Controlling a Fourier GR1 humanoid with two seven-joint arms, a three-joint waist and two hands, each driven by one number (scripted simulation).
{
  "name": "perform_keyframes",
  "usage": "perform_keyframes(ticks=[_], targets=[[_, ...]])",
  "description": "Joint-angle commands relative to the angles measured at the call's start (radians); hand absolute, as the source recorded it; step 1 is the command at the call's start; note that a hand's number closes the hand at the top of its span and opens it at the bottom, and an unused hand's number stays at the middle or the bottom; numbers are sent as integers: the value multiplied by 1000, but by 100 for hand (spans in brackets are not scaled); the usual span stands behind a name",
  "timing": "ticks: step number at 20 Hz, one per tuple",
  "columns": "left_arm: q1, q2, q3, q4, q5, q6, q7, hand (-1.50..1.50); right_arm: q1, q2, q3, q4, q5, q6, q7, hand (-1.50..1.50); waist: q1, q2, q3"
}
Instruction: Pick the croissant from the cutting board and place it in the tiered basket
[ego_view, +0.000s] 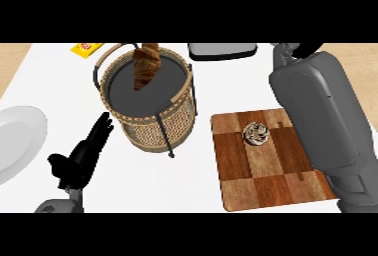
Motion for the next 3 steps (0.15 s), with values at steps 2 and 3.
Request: perform_keyframes(ticks=[2,3], targets=[[22,9,18,-9,7,6,2,0,198,-77,-28,-270,-41,92,86,-150,-38,-4,1],[35,-8,6,-21,5,10,-9,0,230,-68,-9,-339,-34,101,93,-150,-31,-6,0]])
